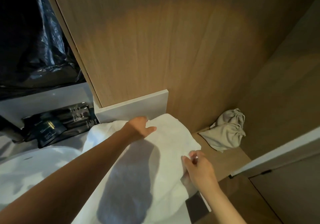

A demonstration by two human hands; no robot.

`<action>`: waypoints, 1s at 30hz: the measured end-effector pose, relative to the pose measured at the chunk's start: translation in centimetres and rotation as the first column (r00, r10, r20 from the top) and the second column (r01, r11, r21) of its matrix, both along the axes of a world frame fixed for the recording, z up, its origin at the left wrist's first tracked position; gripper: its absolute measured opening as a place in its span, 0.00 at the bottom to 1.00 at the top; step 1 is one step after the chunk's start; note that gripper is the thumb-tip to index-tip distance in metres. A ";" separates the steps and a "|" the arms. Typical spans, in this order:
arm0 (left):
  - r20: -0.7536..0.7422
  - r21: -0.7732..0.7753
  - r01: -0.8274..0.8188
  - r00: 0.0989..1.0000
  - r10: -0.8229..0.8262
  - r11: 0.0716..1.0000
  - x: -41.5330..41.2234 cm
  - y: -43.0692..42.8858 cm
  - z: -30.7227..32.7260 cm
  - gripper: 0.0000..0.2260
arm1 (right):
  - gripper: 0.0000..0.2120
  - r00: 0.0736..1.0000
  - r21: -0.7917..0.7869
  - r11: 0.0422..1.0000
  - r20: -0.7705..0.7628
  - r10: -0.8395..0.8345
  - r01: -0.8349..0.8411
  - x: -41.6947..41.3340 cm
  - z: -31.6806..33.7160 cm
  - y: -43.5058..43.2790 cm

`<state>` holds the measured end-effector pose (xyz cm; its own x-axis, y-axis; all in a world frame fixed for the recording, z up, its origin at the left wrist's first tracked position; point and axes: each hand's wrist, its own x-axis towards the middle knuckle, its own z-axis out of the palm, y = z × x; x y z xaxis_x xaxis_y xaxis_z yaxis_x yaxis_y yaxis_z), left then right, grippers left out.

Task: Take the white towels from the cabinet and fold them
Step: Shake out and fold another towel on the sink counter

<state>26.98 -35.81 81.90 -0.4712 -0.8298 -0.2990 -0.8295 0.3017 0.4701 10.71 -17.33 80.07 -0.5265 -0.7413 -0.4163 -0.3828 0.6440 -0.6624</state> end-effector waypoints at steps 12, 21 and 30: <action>-0.425 0.084 -0.024 0.903 0.058 0.996 0.3 1.0 2.2 0.09 | 0.25 0.963 -0.027 0.972 0.147 -0.226 0.232 0.4 -0.5 -0.9; -0.695 0.060 0.102 0.718 -0.032 0.993 0.3 4.1 8.1 0.07 | 0.29 0.900 -0.102 0.949 0.360 -0.245 0.299 0.3 1.0 -0.4; -0.775 -0.044 0.133 0.621 -0.118 0.990 1.6 5.8 13.8 0.07 | 0.24 0.766 -0.270 0.926 0.642 -0.032 0.264 0.8 4.3 -1.8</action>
<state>28.57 -30.04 95.75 -0.6341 -0.7433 0.2131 -0.1120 0.3610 0.9258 11.51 -19.08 84.41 -0.3557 -0.8262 -0.4369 0.2648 0.3592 -0.8949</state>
